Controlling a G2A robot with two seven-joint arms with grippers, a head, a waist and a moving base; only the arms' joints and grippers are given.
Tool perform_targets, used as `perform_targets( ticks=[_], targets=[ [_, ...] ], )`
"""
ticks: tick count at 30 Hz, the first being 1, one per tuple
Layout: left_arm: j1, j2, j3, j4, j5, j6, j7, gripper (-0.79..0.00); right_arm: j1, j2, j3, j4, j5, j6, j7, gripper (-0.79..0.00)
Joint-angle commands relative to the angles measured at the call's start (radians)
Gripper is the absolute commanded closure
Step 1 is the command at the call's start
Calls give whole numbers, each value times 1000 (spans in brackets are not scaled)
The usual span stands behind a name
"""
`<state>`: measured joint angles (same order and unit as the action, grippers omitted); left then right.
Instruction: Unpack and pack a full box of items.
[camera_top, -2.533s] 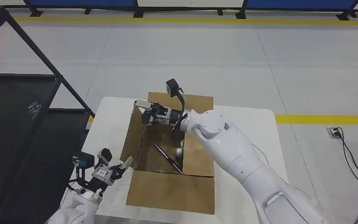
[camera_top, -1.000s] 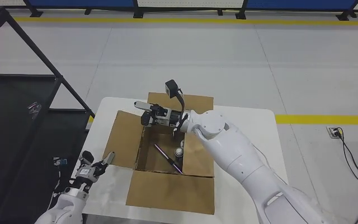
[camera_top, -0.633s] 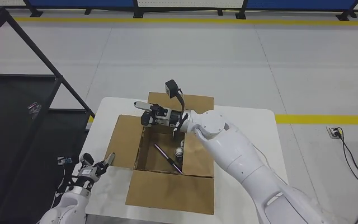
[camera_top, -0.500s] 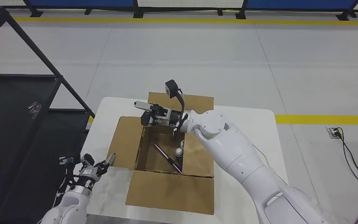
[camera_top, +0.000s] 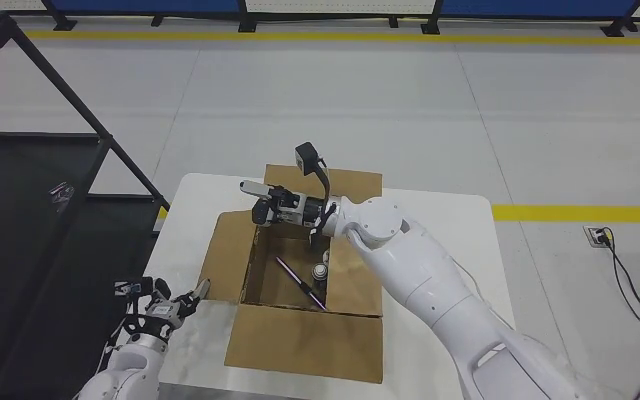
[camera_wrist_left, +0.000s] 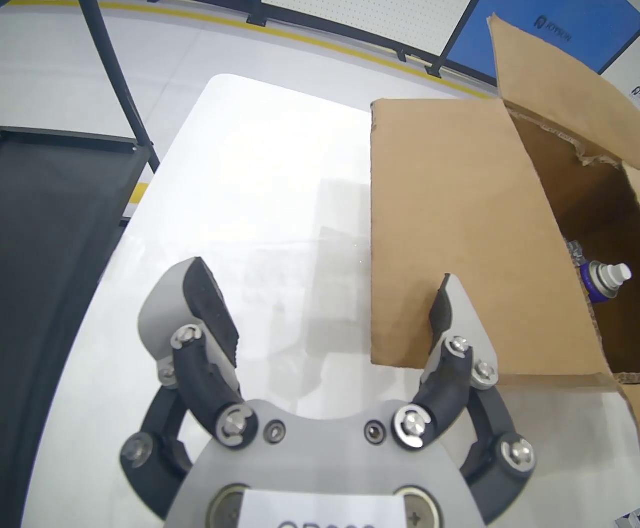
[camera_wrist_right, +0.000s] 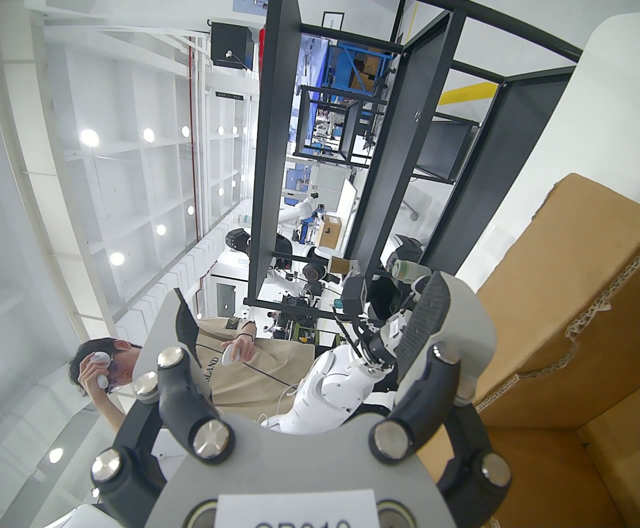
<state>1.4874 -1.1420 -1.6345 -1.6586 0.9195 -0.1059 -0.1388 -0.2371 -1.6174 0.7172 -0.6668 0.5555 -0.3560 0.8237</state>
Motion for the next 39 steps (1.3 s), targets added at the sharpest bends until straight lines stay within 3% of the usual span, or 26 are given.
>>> perform_targets(
  ticks=[1, 7, 20, 26, 32, 39],
  targets=[
    [2, 0, -5, -4, -5, -2, 9, -785, 0, 0, 0, 0, 0, 0, 0, -785],
    [55, 1, -60, -96, -29, -24, 53, -785, 0, 0, 0, 0, 0, 0, 0, -785],
    [232, -1, -165, -470, -6, -58, 131, -785, -5, 0, 1, -2, 1, 0, -4, -785],
    [304, -1, -153, -603, 3, -156, 103, -785, -66, 44, 74, -73, -79, -157, 23, -785],
    [191, 1, -37, -576, 3, -178, -37, -785, -213, 145, 268, -273, -220, -238, -4, -785],
    [-37, -6, 158, -435, 5, -136, -221, -785, -569, 257, 593, -715, -360, -176, -19, -785]
  ],
)
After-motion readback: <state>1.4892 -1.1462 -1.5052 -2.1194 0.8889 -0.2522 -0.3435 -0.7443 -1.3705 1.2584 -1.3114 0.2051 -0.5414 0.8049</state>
